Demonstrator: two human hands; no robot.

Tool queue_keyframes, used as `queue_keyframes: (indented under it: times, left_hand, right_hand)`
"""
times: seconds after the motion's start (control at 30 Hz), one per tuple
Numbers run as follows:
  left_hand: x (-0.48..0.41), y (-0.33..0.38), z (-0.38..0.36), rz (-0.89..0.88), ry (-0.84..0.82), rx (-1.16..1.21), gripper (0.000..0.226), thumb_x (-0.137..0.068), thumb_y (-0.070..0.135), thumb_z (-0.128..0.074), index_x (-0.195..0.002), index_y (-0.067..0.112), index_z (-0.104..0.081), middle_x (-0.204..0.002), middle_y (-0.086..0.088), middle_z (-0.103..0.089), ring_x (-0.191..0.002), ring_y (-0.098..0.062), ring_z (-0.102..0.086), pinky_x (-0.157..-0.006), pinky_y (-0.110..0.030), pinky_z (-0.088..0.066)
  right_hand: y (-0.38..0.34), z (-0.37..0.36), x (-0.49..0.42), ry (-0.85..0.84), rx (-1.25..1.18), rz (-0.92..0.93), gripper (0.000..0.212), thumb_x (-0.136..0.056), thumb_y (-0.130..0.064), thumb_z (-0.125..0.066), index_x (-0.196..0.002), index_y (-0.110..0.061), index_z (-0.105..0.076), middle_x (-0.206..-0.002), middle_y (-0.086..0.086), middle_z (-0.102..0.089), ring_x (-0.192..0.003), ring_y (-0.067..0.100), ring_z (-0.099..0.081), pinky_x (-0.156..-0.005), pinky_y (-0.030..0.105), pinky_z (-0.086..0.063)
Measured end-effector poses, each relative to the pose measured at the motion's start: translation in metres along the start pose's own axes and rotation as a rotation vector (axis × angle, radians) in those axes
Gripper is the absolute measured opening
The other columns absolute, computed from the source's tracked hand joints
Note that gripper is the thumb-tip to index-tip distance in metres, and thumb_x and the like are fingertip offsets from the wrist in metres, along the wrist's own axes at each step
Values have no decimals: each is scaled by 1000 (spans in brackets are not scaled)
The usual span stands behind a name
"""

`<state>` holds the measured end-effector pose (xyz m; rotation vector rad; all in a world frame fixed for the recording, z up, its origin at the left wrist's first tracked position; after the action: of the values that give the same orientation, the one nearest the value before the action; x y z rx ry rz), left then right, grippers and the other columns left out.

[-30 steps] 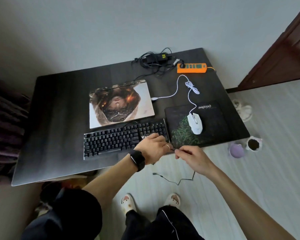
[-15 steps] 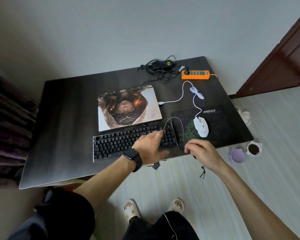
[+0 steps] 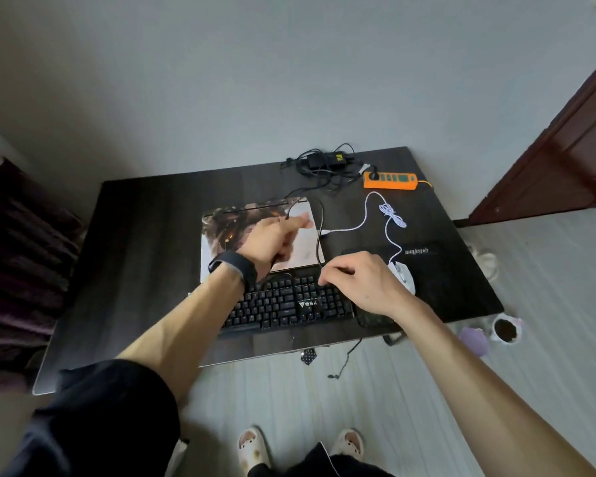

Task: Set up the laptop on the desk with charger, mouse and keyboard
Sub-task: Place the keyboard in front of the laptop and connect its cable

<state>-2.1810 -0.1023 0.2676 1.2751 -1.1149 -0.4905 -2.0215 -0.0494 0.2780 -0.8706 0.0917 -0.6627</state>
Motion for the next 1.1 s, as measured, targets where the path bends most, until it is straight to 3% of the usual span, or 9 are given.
queue_keyframes:
  times: [0.1, 0.2, 0.3, 0.37, 0.47, 0.6, 0.73, 0.9, 1.1]
  left_hand:
    - [1, 25, 6, -11, -116, 61, 29, -87, 31, -66, -99, 6, -56, -53, 1, -34, -44, -13, -24, -49, -31, -15]
    - [13, 27, 4, 10, -227, -181, 50, -88, 46, -63, -104, -2, -63, -56, 0, -32, -44, -12, -24, -50, -32, -15]
    - [19, 27, 3, -31, -255, -209, 29, -93, 39, -59, -84, 16, -74, -58, -6, -22, -45, -14, -20, -51, -34, -14]
    - [16, 30, 10, -90, -181, -167, 35, -96, 31, -56, -66, 17, -68, -55, -4, -21, -45, -14, -18, -49, -33, -12]
    - [14, 37, 31, -134, 41, -83, 28, -99, 25, -54, -78, 6, -58, -43, 5, -32, -36, -8, -24, -39, -21, -16]
    - [4, 55, 94, -155, 376, 144, 23, -96, 32, -60, -79, 16, -57, -48, 9, -30, -38, -7, -22, -46, -24, -18]
    - [8, 80, 170, -161, 689, 235, 21, -95, 38, -59, -82, 21, -58, -48, 13, -34, -37, -5, -26, -44, -21, -25]
    - [5, 89, 221, -147, 768, 201, 24, -94, 39, -60, -77, 21, -62, -54, 10, -37, -39, -5, -34, -46, -21, -30]
    - [-19, 91, 293, -65, 762, 377, 27, -96, 33, -57, -72, 20, -54, -58, 6, -47, -49, -11, -46, -56, -26, -39]
  right_hand:
    - [-19, 6, -13, -8, 8, 69, 27, -94, -31, -56, -77, -28, -76, -60, 0, -62, -55, 13, -50, -59, 23, -39]
    - [-31, 6, -25, -38, 2, 98, 30, -94, -27, -57, -68, -32, -72, -49, -12, -52, -53, 8, -46, -57, 20, -36]
    - [-38, -1, -35, -78, -16, 114, 34, -93, -31, -56, -62, -38, -70, -52, -4, -56, -66, 19, -57, -73, 29, -47]
    - [-40, -4, -36, -87, -44, 128, 32, -94, -34, -56, -67, -30, -73, -58, 3, -59, -67, 20, -59, -74, 34, -48]
    - [-35, -4, -34, -115, -174, 103, 40, -95, -39, -60, -65, -14, -64, -52, -4, -49, -52, 12, -44, -60, 31, -40]
    - [5, -3, -26, -253, -351, -37, 48, -96, -36, -64, -53, -18, -49, -51, 3, -44, -48, 16, -39, -48, 26, -36]
    - [37, 17, -31, -122, -524, -127, 45, -98, -34, -61, -63, -15, -42, -54, 0, -25, -47, 15, -22, -46, 27, -22]
    - [2, 37, -70, 114, -598, -102, 38, -98, -32, -56, -66, -12, -47, -50, -7, -26, -49, 15, -20, -46, 23, -17]
    - [-118, 25, -142, 197, -182, 95, 39, -100, -30, -51, -65, -18, -65, -50, -21, -56, -53, 0, -52, -57, 19, -35]
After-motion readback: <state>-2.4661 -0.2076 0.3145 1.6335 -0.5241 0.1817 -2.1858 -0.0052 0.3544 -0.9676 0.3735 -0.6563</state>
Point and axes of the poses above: each hand's wrist, its own x-axis away from the middle knuckle, its own z-axis out of the back of the hand, y = z × x, the point moved 7 cm from there along -x, towards the middle knuckle
